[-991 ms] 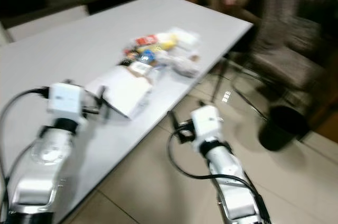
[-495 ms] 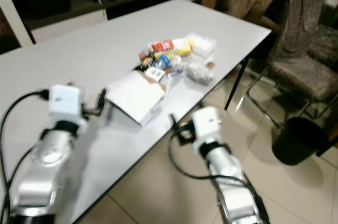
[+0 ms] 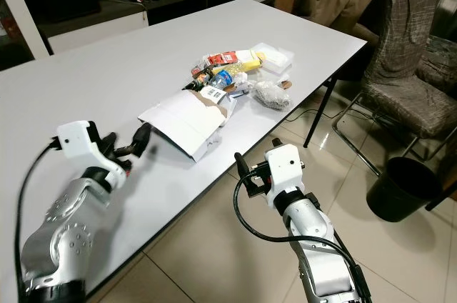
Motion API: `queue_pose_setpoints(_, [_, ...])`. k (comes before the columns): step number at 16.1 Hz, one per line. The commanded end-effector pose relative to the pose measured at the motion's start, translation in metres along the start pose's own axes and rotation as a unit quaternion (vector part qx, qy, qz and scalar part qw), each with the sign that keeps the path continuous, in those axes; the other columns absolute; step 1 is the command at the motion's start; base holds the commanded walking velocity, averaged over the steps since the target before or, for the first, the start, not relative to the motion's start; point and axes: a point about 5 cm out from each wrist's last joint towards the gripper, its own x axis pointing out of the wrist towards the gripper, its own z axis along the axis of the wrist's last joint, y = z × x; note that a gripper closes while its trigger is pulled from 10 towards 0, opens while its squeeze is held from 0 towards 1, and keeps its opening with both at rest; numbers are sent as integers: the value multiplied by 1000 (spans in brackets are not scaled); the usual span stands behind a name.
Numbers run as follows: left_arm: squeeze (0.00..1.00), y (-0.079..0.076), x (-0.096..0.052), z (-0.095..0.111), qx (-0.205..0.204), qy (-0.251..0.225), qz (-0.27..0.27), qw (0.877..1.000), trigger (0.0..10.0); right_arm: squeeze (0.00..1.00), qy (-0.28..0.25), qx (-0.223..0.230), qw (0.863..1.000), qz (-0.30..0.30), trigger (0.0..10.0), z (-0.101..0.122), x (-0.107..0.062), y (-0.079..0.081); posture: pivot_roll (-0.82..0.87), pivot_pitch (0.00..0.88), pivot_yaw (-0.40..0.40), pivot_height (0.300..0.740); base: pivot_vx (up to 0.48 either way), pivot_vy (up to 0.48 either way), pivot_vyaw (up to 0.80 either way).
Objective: Picking trash to rubbish bin
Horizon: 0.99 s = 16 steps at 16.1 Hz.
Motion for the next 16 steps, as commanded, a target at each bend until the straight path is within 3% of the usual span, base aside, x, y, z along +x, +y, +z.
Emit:
queue_pose_setpoints(1, [1000,-4,5,-5,-32,20,-23,999,10000,0,3,-2,1000,8,10000,1,-1,-1,-56,0,-64,740,0,0,0])
queue_pose_setpoints(2, [1000,0,12,-11,-72,38,-20,996,10000,0,4,1,999,31,10000,0,-2,3,-59,0,-68,740,0,0,0])
queue_pose_setpoints(5, [1000,7,29,-19,-123,64,-7,990,10000,0,12,7,998,69,10000,0,-5,6,-76,0,-64,740,0,0,0])
queue_pose_setpoints(9, [1000,12,42,-28,-123,87,4,989,10000,0,13,0,998,67,10000,0,-7,4,-97,0,-55,740,0,0,0])
queue_pose_setpoints(10, [1000,13,49,-30,-143,90,7,986,10000,0,14,-1,998,63,10000,1,-9,2,-109,0,-50,740,0,0,0])
queue_pose_setpoints(16, [1000,-4,74,-34,-191,99,-25,976,10000,0,17,-5,999,50,10000,2,-11,-3,-135,0,-38,740,0,0,0])
